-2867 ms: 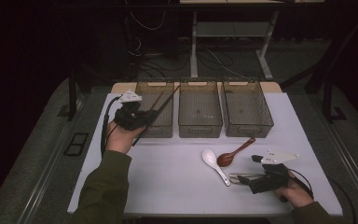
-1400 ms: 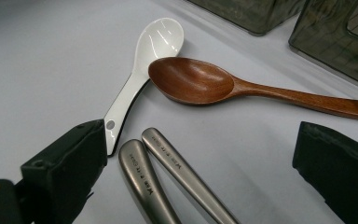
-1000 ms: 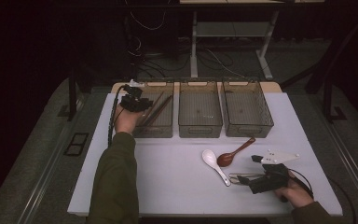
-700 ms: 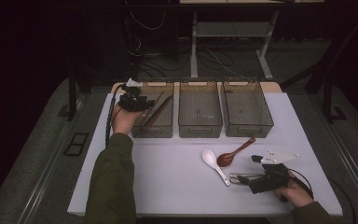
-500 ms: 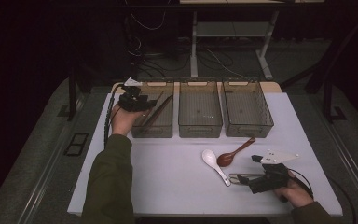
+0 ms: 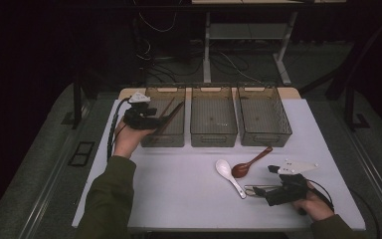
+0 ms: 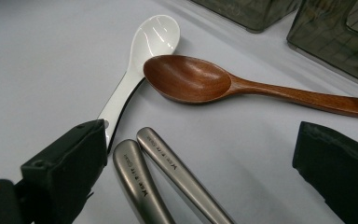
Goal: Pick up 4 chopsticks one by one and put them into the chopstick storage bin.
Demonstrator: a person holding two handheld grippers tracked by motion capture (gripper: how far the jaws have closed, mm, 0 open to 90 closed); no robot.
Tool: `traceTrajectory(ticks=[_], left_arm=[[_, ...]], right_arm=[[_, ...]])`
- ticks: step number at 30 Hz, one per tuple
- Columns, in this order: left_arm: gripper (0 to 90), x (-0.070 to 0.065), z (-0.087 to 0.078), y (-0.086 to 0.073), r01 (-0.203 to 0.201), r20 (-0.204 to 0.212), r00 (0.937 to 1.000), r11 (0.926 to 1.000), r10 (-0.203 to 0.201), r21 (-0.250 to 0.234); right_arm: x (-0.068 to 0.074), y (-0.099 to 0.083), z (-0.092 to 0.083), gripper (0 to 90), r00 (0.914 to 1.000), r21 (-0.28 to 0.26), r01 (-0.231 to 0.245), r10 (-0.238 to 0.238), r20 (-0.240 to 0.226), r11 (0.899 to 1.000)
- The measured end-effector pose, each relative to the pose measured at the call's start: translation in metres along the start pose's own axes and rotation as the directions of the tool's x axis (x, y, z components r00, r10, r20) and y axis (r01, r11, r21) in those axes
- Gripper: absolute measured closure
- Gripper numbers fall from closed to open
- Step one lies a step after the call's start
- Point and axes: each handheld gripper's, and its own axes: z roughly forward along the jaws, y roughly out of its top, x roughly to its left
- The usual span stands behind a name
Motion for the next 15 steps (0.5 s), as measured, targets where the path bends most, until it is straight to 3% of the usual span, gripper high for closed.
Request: traceTrajectory(ticks=[15], left_arm=[[22.2, -0.044, -0.020, -0.034, -0.059, 0.042, 0.9974, 0.9982, 0.059, 0.006]], right_arm=[[-0.001, 0.001, 0.000, 2.9, 1.0000, -0.005, 0.000, 0.000, 0.004, 1.000]])
